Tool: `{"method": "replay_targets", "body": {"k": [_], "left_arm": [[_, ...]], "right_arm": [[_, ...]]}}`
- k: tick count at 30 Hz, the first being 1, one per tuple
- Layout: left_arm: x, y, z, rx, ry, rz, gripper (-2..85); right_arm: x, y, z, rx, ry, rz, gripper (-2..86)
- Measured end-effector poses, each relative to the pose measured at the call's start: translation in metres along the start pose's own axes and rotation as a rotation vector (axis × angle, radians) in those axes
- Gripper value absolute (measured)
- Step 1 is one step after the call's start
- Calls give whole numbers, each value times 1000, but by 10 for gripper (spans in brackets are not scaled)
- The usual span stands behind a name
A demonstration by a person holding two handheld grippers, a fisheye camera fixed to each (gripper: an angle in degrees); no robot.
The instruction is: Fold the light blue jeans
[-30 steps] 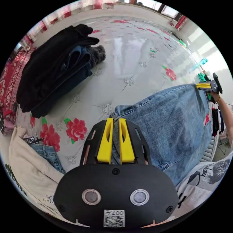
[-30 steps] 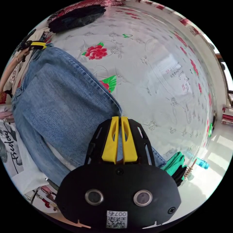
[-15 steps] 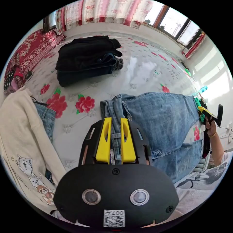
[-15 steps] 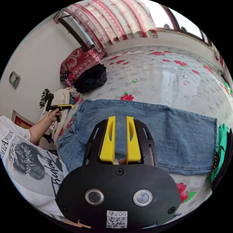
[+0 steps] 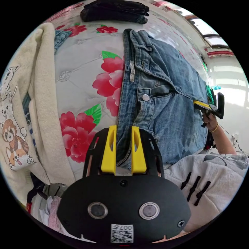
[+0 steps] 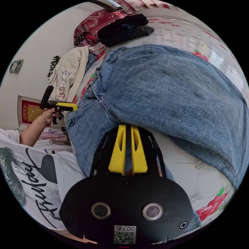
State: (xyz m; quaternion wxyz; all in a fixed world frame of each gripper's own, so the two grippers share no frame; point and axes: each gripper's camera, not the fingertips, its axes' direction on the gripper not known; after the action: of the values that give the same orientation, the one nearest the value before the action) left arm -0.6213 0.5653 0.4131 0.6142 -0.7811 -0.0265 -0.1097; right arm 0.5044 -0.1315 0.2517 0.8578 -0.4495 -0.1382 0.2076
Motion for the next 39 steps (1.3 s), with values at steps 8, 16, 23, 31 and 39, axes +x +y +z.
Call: {"method": "replay_targets", "body": {"k": [8,16,23,31,39], "left_arm": [[-15,17,-18,105,152,-32,10],[20,-88,-77,196,6,220,90],[124,-263,-36,-19,-202,536,111],[207,-335,48,-381,-457,770,106],[220,-325,69,-405,-470,709,57]], "right_arm": [[4,29,-35,63,-16,34,28],[99,57,-143,176,352,168,80],[205,6,-198,-59,571,136,93],[278,-42,-182,-249,612,32,88],[303,-14,-159,-332,525,71,28]]}}
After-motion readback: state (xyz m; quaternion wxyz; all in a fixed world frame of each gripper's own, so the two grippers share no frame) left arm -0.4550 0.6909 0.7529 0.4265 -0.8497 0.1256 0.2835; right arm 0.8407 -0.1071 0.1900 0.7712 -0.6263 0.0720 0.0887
